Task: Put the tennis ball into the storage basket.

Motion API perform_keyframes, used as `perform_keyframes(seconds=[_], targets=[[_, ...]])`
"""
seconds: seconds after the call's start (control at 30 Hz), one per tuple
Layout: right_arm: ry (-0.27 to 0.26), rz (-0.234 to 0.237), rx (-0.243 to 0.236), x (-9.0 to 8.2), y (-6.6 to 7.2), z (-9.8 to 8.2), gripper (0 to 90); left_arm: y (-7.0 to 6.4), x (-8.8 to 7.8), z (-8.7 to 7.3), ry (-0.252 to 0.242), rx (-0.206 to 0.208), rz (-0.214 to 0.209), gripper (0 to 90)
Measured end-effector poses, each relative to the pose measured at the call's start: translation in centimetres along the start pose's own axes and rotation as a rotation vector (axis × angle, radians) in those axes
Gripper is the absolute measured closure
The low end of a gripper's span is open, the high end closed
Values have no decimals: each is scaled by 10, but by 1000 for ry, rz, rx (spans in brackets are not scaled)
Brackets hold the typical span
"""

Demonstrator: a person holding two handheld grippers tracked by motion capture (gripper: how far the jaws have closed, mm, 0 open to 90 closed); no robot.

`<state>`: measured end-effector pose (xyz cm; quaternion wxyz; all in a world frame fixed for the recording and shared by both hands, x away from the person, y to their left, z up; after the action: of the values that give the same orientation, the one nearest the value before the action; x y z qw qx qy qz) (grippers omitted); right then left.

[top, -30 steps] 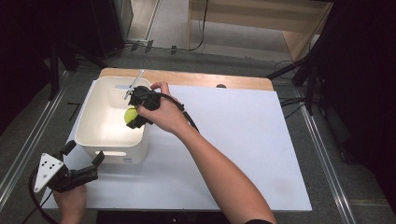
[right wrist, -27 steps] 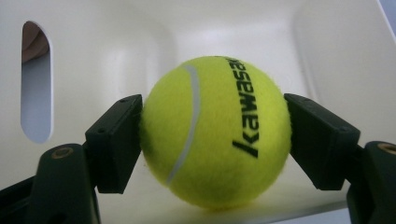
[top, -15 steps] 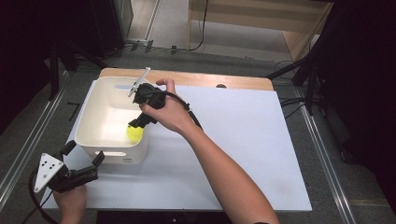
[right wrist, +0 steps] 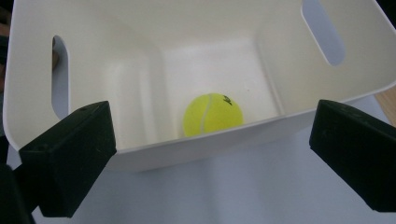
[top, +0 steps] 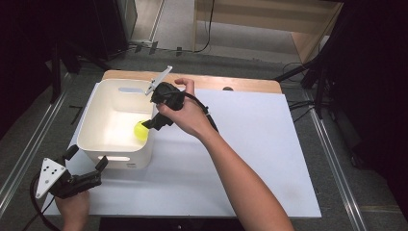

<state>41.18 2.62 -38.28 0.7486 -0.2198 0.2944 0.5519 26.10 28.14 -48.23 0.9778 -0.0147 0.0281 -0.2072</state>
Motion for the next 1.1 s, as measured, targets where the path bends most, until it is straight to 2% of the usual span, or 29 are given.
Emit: perform_keyframes(seconds=[0.57,1.1], targets=[[-12,-30,45,-16,-3,-24,0,0,0,0,1,0,0,0],[-26,-76,101,-33,-8,-60,0,0,0,0,2,1,0,0]])
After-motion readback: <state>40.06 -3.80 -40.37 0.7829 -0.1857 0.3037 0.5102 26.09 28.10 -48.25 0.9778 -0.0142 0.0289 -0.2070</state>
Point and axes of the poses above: each handheld gripper's, and its own axes: x roughly forward along the jaws, z roughly out of its top, y roughly to its left, the point moved 4 cm from there along x, roughly forward along the jaws, and after that the axes turned 5 degrees about -y, right-handed, at the moved point
